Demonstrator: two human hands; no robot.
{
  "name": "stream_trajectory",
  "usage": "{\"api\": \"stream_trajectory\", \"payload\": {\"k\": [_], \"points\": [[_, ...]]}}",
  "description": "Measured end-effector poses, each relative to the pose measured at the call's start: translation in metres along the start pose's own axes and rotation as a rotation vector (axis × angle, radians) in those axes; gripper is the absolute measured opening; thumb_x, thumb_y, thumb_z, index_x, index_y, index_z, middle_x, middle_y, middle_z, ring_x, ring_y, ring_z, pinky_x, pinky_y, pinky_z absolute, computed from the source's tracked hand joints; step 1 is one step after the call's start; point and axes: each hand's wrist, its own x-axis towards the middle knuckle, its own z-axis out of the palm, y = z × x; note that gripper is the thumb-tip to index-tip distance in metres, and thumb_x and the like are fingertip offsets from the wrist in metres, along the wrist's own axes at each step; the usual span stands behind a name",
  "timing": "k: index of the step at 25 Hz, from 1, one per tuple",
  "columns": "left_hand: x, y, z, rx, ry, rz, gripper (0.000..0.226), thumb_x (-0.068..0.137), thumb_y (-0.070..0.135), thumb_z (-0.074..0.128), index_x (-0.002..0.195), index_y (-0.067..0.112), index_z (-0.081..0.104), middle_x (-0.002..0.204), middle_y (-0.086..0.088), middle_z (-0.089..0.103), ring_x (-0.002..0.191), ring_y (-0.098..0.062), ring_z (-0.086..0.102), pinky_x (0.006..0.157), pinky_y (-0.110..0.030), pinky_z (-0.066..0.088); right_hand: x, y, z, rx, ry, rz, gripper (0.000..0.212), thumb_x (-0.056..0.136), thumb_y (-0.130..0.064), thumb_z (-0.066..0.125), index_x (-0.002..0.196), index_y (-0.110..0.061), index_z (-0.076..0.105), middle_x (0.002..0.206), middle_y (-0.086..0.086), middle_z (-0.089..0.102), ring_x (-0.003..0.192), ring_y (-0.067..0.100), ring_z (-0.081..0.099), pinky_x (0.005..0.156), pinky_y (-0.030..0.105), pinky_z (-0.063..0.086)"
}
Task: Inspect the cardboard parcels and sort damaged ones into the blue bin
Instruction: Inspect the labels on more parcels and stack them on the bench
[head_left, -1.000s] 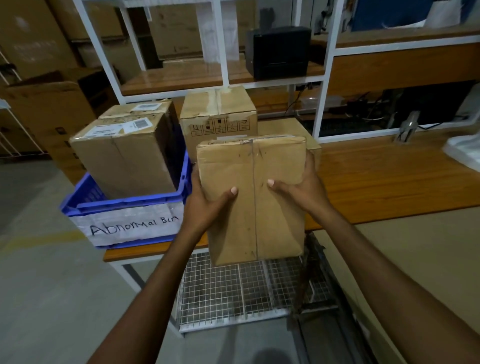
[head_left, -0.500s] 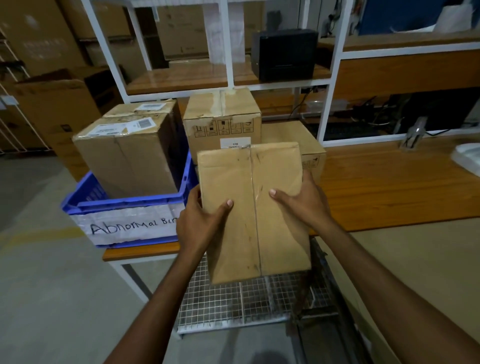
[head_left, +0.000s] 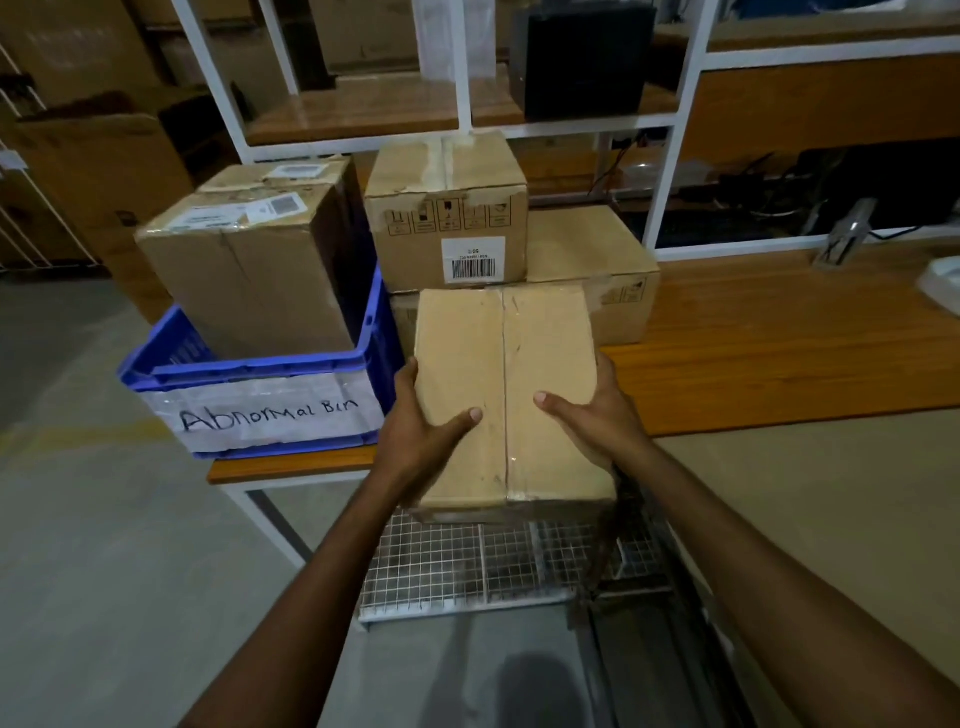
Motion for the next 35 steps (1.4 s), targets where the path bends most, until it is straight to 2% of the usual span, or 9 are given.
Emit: {"api": "stream_trajectory", "payload": {"k": [4,7,9,13,17,21,26,30,35], "points": [[0.007,0.002,-0.002,0.088,0.020,-0.008,0.109,0.081,0.055,0.085,0.163,0.034,0.017,0.158,-0.003,0.047,0.136,-0.029,0.053,0.110,-0.051,0.048,0.003,-0.010,0.000,-0.024,0.046,0.055,0.098,0.079,-0.047,0.087,0.152,-0.020,0.030,0.140,0.001,0.060,0.125,0.027,0.059,0.098,0.037,0.049],[0.006,-0.001,-0.014,0.097,-0.242,-0.035,0.134,0.075,0.039,0.094,0.165,0.035,-0.007,0.165,-0.003,0.030,0.144,-0.026,0.041,0.115,-0.045,0.040,-0.003,-0.012,-0.009,-0.008,-0.171,0.143,0.120,0.073,-0.027,0.093,0.158,-0.024,0.009,0.135,-0.004,0.048,0.126,0.022,0.049,0.105,0.041,0.045],[-0.001,-0.005,-0.017,0.158,-0.280,-0.017,0.142,0.074,0.038,0.095,0.164,0.035,-0.015,0.167,-0.003,0.027,0.144,-0.025,0.040,0.115,-0.045,0.040,-0.009,-0.005,-0.009,-0.065,-0.169,0.138,0.126,0.067,-0.022,0.097,0.158,-0.026,0.010,0.129,-0.007,0.045,0.122,0.019,0.046,0.103,0.040,0.044],[-0.014,-0.002,-0.004,0.086,0.026,-0.105,0.107,0.081,0.050,0.087,0.155,0.013,0.019,0.153,-0.013,0.049,0.134,-0.032,0.055,0.105,-0.042,0.051,-0.021,-0.001,-0.006,-0.012,0.057,0.118,0.092,0.074,-0.047,0.091,0.141,-0.020,0.035,0.125,-0.003,0.057,0.106,0.017,0.057,0.081,0.030,0.052],[-0.027,-0.011,-0.007,-0.071,-0.117,-0.216,0.099,0.073,0.049,0.092,0.147,0.017,0.035,0.143,-0.002,0.053,0.130,-0.025,0.056,0.105,-0.045,0.054,-0.041,0.014,0.000,0.056,-0.044,0.171,0.087,0.070,-0.054,0.091,0.131,-0.033,0.033,0.122,-0.011,0.059,0.115,0.021,0.059,0.100,0.046,0.053],[-0.039,0.004,-0.020,-0.092,-0.087,-0.061,0.108,0.069,0.052,0.094,0.155,0.025,0.035,0.139,0.010,0.053,0.126,-0.015,0.055,0.102,-0.035,0.053,-0.050,-0.006,-0.012,0.051,0.014,0.057,0.097,0.070,-0.053,0.091,0.147,-0.030,0.035,0.129,-0.009,0.060,0.120,0.021,0.059,0.101,0.047,0.053],[-0.038,0.034,-0.029,-0.005,0.000,0.104,0.115,0.068,0.056,0.095,0.159,0.031,0.029,0.152,0.007,0.051,0.134,-0.019,0.053,0.110,-0.050,0.050,-0.050,-0.042,-0.031,0.072,0.068,-0.010,0.102,0.068,-0.041,0.095,0.146,-0.028,0.032,0.113,-0.019,0.054,0.119,0.019,0.057,0.104,0.051,0.051],[-0.041,0.054,-0.045,0.028,-0.057,0.274,0.129,0.065,0.057,0.096,0.164,0.037,0.015,0.158,0.014,0.043,0.139,-0.011,0.047,0.110,-0.034,0.046,-0.059,-0.061,-0.049,0.101,0.064,-0.102,0.104,0.070,-0.038,0.094,0.150,-0.028,0.028,0.118,-0.020,0.050,0.120,0.015,0.053,0.098,0.040,0.051],[-0.049,0.076,-0.057,-0.050,0.069,0.313,0.129,0.073,0.054,0.090,0.167,0.040,0.002,0.166,0.012,0.035,0.140,-0.001,0.043,0.112,-0.025,0.041,-0.064,-0.085,-0.072,0.105,-0.016,-0.240,0.122,0.065,-0.042,0.095,0.158,-0.034,0.016,0.127,-0.025,0.043,0.130,0.014,0.047,0.103,0.038,0.048]]}}
